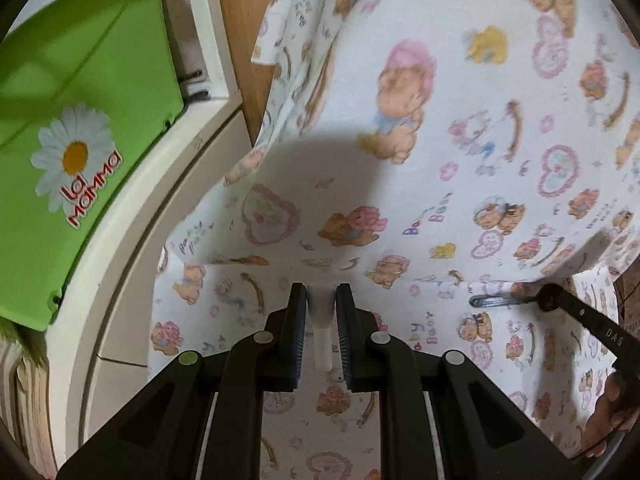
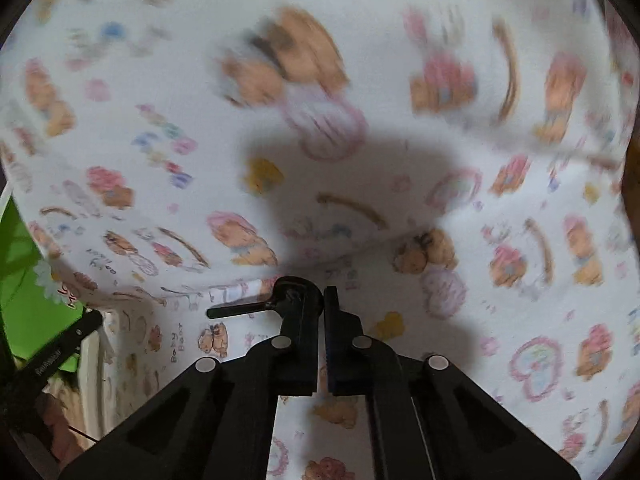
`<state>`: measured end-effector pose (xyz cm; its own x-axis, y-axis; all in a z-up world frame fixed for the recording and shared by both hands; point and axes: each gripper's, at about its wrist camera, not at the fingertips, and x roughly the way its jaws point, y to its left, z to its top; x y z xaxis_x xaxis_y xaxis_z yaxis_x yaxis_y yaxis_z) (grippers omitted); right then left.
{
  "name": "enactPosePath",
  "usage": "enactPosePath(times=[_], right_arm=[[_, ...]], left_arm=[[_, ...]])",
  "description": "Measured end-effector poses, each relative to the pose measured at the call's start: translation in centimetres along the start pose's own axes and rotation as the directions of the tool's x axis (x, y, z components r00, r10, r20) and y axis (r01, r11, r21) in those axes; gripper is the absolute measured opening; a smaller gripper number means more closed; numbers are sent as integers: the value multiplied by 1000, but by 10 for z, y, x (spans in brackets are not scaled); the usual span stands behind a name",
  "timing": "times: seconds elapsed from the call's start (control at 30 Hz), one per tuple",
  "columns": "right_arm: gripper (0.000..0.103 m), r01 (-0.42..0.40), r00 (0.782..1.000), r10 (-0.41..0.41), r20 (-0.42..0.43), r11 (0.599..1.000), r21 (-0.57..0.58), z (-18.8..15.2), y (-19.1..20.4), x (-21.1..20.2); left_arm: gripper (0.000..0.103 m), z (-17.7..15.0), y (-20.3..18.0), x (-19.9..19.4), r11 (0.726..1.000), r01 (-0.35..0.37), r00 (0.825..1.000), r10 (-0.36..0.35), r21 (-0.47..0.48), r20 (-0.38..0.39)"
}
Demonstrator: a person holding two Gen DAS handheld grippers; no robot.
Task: Collect trash
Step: 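Close the right tool on the black spoon handle while the left tool holds the tube, then carry tube and spoon down over the pink basket with both tools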
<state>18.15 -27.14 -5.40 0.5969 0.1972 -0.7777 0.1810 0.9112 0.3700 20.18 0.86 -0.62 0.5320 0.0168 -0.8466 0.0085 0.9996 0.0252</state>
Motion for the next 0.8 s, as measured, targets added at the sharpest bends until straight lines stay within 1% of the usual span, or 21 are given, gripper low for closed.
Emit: enactPosePath(times=[0.07, 0.17, 0.23, 0.3, 0.37, 0.5, 0.53, 0.63, 0.7, 0.73, 0.8], right_arm=[[3, 7, 999, -6, 41, 999, -31, 0, 1, -13], [3, -39, 997, 42, 61, 998, -50, -3, 1, -28], [3, -28, 996, 35, 85, 996, -79, -2, 3, -39], [3, 6, 993, 8, 122, 994, -113, -6, 3, -53], [3, 35, 988, -13, 155, 989, -142, -13, 5, -64], [3, 42, 982, -4, 190, 980, -197, -29, 11, -86], [3, 46, 979, -2, 202, 976, -212, -34, 13, -94], [3, 60, 971, 8, 239, 960, -274, -47, 26, -119], [3, 79, 964, 9, 267, 945, -316, -54, 37, -134], [3, 87, 961, 11, 276, 935, -344, -60, 43, -145], [3, 80, 961, 26, 276, 927, -366, -69, 46, -166]], left_arm=[[14, -2, -1, -7, 1000, -12, 1000, 11, 17, 27], [14, -4, -2, -14, 999, -35, 998, 33, 38, 56], [14, -7, -1, -18, 999, -39, 998, 37, 35, 56], [14, -12, 2, -24, 999, -49, 998, 48, 13, 42], [14, -19, 6, -34, 999, -29, 998, 30, -24, 50], [14, -28, 5, -57, 998, 15, 997, -10, -67, 77], [14, -30, 1, -61, 998, 29, 997, -24, -59, 78], [14, -35, -12, -77, 999, 24, 996, -22, -26, 86], [14, -40, -16, -93, 998, 58, 994, -57, -7, 88], [14, -44, -18, -102, 998, 70, 994, -70, 2, 89], [14, -53, -20, -118, 997, 71, 992, -73, 24, 102]])
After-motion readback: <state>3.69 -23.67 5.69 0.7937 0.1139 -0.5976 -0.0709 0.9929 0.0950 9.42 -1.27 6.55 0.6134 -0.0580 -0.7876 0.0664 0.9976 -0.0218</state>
